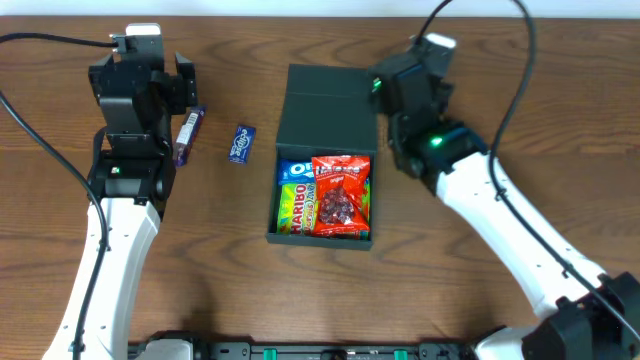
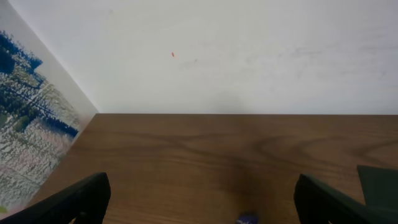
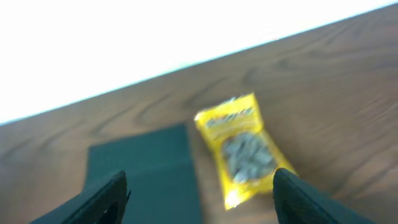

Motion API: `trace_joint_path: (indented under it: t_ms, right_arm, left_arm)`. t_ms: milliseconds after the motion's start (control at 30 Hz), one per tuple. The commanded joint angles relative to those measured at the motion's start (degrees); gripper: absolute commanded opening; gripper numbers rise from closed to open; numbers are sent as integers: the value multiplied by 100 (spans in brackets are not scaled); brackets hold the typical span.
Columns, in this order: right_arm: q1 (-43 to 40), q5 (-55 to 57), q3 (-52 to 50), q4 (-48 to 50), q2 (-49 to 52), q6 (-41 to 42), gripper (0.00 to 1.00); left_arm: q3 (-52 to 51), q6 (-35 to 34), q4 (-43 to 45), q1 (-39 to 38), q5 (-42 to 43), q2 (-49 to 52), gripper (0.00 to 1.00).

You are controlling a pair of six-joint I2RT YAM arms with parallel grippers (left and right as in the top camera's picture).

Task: Pack container
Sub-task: 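Move the right gripper to the yellow Hacks bag and grasp it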

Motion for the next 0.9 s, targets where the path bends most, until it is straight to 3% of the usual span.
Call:
trace_joint_path:
  t_ms: [0, 67, 200, 300, 467, 667, 800, 867]
  right_arm:
    - [-437, 76, 13, 157, 146, -317, 74]
    - [-769, -321, 13, 341, 345, -507, 74]
    - [-1259, -1650, 13, 933, 962, -2035, 75]
    - [-1493, -1982, 13, 1248, 1416, -2546, 80]
    - [-1781, -2396, 13, 1766, 2159, -2719, 86]
    - [-1921, -2623, 13, 2326, 3073, -2841, 86]
    - [-1921, -2623, 13, 2371, 3504, -2841, 72]
    - [-1921, -2623, 13, 2319, 3545, -2839, 45]
  left_arm:
    - [79, -70, 28, 35, -33, -59, 95]
    - [79, -70, 31, 35, 7, -59, 95]
    - [79, -70, 28, 35, 7, -59, 95]
    - [79, -70, 28, 35, 7, -59, 95]
    - [79, -70, 26, 35, 7, -59, 95]
    - [79, -68, 28, 35, 7, -59, 95]
    - [79, -70, 28, 35, 7, -59, 95]
    - [79, -70, 28, 35, 7, -59, 95]
